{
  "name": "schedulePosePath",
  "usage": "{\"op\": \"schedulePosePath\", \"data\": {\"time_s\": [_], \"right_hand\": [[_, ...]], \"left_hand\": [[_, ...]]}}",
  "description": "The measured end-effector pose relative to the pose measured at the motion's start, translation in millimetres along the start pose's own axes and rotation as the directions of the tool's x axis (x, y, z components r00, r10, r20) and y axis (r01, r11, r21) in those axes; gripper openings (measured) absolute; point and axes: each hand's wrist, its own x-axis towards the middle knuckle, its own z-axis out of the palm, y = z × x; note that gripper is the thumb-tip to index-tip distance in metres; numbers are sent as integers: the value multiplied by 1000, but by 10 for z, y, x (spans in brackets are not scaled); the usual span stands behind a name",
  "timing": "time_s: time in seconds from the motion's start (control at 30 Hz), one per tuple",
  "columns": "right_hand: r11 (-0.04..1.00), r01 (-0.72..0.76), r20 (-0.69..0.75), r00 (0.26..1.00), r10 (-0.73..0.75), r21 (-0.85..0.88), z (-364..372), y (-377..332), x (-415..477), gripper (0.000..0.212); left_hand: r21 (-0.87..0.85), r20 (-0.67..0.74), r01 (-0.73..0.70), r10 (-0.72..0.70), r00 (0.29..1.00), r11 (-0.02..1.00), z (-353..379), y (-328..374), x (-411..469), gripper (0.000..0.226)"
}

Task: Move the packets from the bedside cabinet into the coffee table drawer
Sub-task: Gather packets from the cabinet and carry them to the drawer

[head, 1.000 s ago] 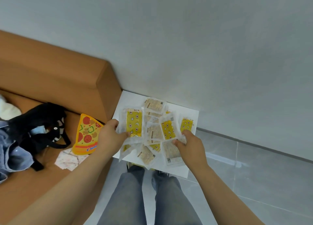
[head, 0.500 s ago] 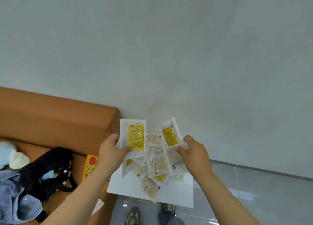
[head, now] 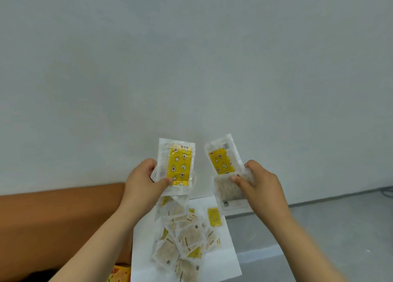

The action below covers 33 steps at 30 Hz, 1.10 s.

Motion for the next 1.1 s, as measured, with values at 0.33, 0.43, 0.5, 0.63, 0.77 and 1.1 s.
{"op": "schedulePosePath", "data": {"time_s": [0.33, 0.43, 0.5, 0.63, 0.77, 1.1], "right_hand": [[996, -79, -383, 919, 93, 52, -1252, 172, -300, 21], [993, -100, -470, 875, 118, 63, -1625, 313, -542, 18], [990, -124, -513, 847, 141, 68, -1869, 437, -739, 16], [979, -188, -594, 779, 200, 83, -2386, 740, -1234, 12], [963, -266, -686, 693, 223, 44, -2950, 1102, -1825, 13], [887, -461, -864, 452, 220, -16, -4207, 1816, -3517, 17]], "left_hand": [[-131, 121, -310, 326, 938, 942, 430, 1179, -71, 17], [-198, 164, -361, 394, 905, 911, 682, 1493, -247, 17], [-240, 191, -390, 437, 879, 889, 883, 1697, -415, 18], [-320, 266, -432, 517, 814, 844, 1377, 2130, -854, 18], [-372, 331, -470, 587, 739, 800, 1914, 2582, -1415, 17], [-600, 452, -488, 772, 447, 634, 3155, 3573, -3087, 21]]}}
